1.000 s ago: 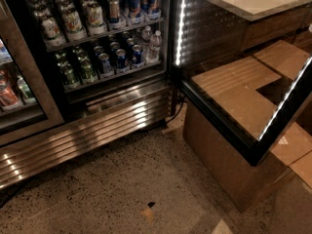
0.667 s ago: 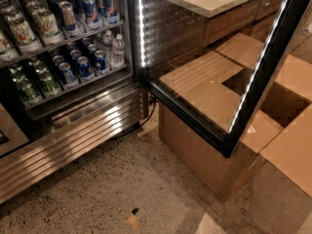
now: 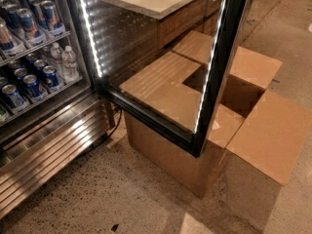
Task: Close right fridge door
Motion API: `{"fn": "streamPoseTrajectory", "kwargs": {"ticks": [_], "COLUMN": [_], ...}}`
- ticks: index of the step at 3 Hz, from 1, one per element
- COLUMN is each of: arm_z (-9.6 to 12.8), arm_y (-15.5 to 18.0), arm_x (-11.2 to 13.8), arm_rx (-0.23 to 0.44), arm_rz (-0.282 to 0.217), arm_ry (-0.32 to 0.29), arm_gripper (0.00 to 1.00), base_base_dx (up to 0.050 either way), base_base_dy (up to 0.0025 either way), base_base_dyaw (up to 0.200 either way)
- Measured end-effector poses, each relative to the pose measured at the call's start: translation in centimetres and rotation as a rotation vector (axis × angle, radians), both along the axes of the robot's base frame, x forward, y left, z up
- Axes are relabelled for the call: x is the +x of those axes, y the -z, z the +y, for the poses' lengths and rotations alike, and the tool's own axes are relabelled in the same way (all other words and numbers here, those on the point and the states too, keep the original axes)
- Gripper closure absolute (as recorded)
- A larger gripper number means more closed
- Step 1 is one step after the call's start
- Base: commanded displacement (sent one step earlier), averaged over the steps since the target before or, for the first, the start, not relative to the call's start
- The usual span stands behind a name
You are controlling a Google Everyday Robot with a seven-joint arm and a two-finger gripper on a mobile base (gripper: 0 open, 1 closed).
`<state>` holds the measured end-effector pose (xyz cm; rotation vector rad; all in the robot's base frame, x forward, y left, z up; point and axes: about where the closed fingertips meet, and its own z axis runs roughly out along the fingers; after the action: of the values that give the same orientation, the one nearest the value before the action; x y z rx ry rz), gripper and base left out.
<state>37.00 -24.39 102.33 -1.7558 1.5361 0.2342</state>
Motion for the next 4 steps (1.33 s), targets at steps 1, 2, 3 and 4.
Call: {"fn": "streamPoseTrajectory", "kwargs": {"ticks": [1,2,3,4], "arm_z": [0.0,-0.3,-0.9,-1.5], "arm_y": [0.0,0.2,1.1,2.1], "arm_x": [0.0,2.7,7.1,10.8], "arm_rx": [0.000,0.018,0.029,0.040], "arm_rz": [-0.001,-0.046,-0.094,-0.126], "arm_ry": [0.000,0.004,0.005,0.005], "arm_gripper": [0.00,0.00,0.00,0.00], "base_base_dx": [0.000,0.000,0.000,0.000], "base_base_dy": [0.00000,0.00000,0.00000,0.00000], "base_base_dyaw": [0.000,0.000,0.000,0.000]}}
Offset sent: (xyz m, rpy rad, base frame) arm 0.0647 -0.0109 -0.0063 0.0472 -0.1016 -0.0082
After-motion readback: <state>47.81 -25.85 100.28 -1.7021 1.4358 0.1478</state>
